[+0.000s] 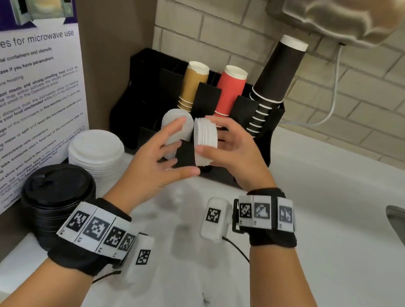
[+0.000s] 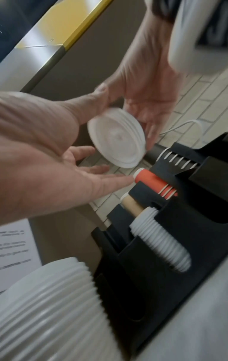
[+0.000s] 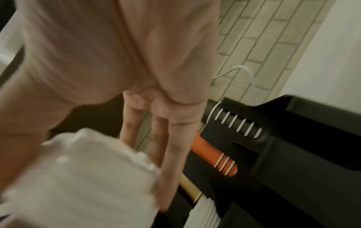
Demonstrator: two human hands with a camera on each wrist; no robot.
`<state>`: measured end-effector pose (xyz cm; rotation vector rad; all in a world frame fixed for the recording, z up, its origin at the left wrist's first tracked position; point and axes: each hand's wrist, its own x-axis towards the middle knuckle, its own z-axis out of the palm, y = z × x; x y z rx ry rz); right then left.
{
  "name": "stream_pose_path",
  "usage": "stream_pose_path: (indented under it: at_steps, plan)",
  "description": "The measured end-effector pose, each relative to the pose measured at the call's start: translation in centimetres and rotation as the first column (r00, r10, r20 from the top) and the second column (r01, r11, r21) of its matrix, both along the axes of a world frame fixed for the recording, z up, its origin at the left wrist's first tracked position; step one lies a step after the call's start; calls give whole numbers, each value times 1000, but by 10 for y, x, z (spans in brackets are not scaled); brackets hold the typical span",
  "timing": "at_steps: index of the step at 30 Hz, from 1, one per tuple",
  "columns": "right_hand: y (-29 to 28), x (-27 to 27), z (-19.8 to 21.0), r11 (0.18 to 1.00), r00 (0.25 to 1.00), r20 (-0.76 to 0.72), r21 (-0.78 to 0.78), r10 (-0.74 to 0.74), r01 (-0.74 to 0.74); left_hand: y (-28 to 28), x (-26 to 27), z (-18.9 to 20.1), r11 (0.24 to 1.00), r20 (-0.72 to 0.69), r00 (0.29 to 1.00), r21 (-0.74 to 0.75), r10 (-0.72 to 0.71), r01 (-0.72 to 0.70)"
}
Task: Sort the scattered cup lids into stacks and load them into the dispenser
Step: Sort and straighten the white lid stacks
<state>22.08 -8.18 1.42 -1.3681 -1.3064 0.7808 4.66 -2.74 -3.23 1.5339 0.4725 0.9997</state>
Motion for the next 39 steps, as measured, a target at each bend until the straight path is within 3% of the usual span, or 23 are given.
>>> stream_pose_path:
  at_steps: [2,5,11,22,25,29,32,35,39]
  plan:
    - [28,6,5,991,989,73,50,-128,125,5,-9,4,990,19,990,6,139,-139]
    - [75,15,4,957,915,282,113,-287,265,10,-22,8,958,38,958,11,285,-285]
    - [137,17,-17,978,725,678,-45,-120,203,9,-35,11,945,-35,945,-16,327,-327]
    - [167,0,-22,984,557,829,-139,54,112,10,-33,16,944,-61,943,-41,326,-329]
    - [167,-5,-23,982,441,894,-151,85,117,12,-33,17,943,-48,944,-47,327,-329]
    - [168,-11,-23,988,187,980,-86,61,127,12,-32,17,942,-45,943,-45,330,-332]
    - [169,-13,-25,988,92,991,-102,92,113,12,-32,17,942,-44,942,-40,333,-334]
    - [169,-11,-25,977,137,979,-169,151,129,12,-31,16,942,-45,942,-40,333,-334]
    - [170,-9,-18,965,337,930,-209,146,160,12,-29,14,942,-42,943,-47,330,-332]
